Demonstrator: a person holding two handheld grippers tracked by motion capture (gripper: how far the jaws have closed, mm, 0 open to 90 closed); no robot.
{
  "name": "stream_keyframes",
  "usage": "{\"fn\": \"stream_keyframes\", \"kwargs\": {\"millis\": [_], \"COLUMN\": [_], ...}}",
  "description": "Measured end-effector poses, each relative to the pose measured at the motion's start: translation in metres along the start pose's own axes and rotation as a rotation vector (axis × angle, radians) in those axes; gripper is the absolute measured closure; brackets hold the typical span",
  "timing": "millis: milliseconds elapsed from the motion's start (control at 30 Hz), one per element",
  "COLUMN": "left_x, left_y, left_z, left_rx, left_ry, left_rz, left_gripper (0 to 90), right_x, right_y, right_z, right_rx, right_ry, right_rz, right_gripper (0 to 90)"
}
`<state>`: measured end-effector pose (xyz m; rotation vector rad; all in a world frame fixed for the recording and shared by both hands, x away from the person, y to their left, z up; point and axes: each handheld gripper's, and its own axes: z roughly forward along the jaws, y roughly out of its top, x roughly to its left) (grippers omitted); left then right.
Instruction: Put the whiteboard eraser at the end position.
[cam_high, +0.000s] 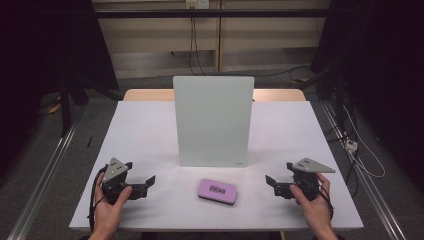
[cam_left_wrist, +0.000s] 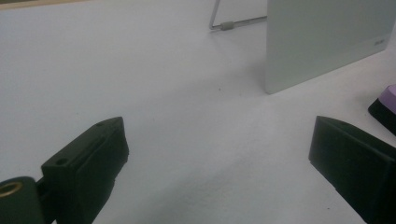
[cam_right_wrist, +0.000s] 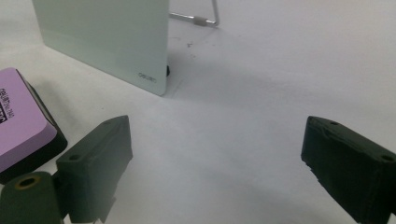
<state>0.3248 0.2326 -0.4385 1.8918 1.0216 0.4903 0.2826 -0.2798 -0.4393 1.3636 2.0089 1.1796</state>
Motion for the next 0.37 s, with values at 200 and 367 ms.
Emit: {"fn": "stream_keyframes", "kwargs": {"millis": [200,367], "left_x": [0.0007,0.0015], "left_y": [0.001,0.004], "left_z": [-0.0016,-0.0014], "left_rx": [-0.008,-0.014], "left_ry": [-0.002,-0.042], "left_rz": [-0.011,-0.061], "left_gripper": [4.3,4.3], "right_x": [-0.0058,-0.0039], "right_y": [-0.0067,-0.0038], "right_z": [-0.0049,-0.0018], "right_rx": [-0.018,-0.005], "right_ry": [-0.015,-0.003], "right_rz": [0.027,0.01], "right_gripper": [8.6,8.6]}}
